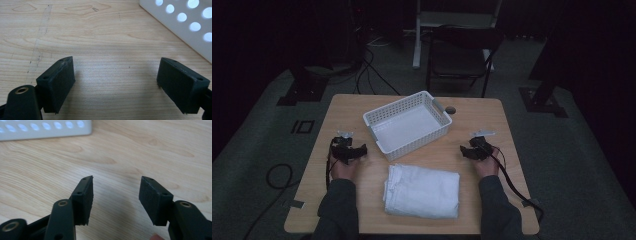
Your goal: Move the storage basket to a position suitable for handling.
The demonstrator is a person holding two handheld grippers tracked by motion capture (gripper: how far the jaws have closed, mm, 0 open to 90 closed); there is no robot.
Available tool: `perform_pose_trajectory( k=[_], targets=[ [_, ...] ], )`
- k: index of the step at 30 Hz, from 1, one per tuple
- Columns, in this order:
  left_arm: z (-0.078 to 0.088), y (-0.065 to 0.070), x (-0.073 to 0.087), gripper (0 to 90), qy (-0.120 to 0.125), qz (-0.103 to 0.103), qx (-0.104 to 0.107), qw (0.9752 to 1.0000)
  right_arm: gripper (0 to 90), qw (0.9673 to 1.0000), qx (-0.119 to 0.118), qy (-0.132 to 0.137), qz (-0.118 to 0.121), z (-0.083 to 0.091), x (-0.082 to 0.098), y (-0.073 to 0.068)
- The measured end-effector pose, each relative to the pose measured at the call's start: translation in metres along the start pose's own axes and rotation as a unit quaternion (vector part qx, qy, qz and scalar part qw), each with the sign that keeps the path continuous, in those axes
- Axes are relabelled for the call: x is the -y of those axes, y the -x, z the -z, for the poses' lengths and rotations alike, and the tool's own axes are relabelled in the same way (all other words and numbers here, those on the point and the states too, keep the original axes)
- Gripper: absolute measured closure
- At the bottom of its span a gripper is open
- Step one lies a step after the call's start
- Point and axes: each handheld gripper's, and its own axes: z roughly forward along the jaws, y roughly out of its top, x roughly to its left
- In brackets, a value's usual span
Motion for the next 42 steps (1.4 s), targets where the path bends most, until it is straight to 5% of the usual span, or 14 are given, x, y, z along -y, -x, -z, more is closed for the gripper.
perform_pose_trajectory(
  k=[13,23,42],
  targets=[
    [0.002,0.001,0.001,16.7,0.003,0.004,-0.005,1.0000,49.8,0.9995,-0.016,0.026,0.011,0.006,-0.017,-0.005],
    [0.007,0.006,0.002,37.8,0.006,-0.014,0.015,0.9998,50.0,0.9988,-0.025,0.037,0.017,0.003,-0.035,-0.006],
    [0.010,0.012,0.002,42.9,0.002,-0.032,0.048,0.9983,58.4,0.9964,-0.044,0.071,-0.015,-0.005,-0.080,-0.003]
  ],
)
